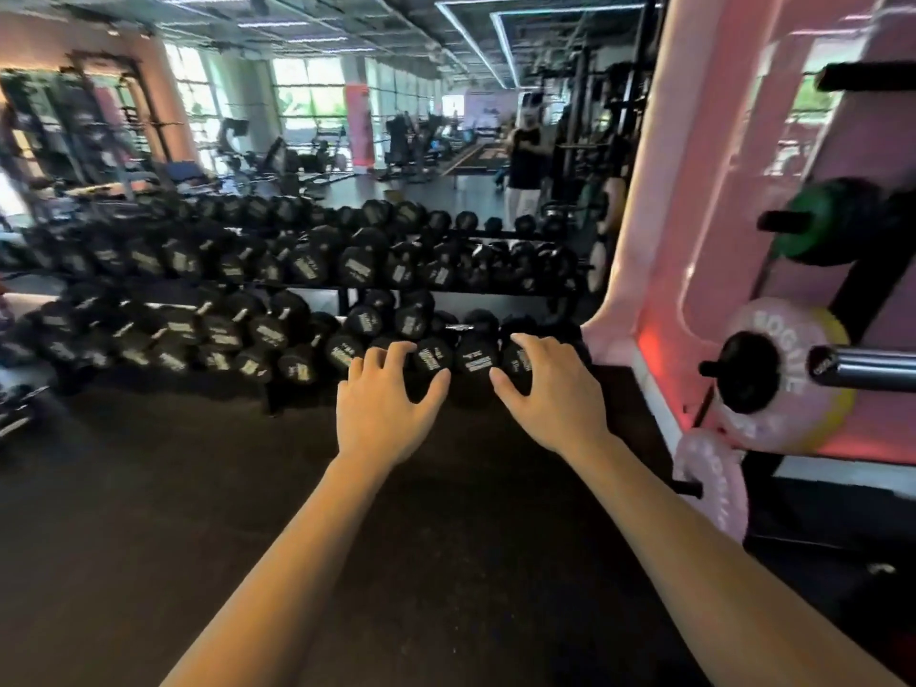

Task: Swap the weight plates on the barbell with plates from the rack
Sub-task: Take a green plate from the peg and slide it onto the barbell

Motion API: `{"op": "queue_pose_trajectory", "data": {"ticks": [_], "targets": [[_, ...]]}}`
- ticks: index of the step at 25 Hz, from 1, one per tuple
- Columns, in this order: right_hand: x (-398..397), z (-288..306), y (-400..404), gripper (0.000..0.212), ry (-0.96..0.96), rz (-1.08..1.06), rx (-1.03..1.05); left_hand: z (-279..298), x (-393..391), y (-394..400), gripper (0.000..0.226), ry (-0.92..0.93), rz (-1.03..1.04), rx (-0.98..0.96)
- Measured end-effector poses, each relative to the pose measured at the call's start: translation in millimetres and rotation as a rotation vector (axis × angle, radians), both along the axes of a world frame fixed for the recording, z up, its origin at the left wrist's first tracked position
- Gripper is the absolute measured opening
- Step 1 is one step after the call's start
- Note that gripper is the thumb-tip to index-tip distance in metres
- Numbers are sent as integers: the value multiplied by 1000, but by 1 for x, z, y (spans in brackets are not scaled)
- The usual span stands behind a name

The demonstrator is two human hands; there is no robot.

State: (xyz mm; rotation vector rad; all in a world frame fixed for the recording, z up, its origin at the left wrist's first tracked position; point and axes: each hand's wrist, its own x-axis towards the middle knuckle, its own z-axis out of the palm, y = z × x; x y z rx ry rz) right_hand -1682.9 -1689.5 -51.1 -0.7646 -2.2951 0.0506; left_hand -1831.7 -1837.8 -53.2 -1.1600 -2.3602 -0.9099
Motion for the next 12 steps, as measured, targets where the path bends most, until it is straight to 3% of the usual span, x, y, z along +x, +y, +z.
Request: {"op": "queue_pose_trajectory", "data": {"ticks": [12], "targets": [[-104,8,246,53,49,-309,-28,2,-144,309,61,8,-359,-8]]}}
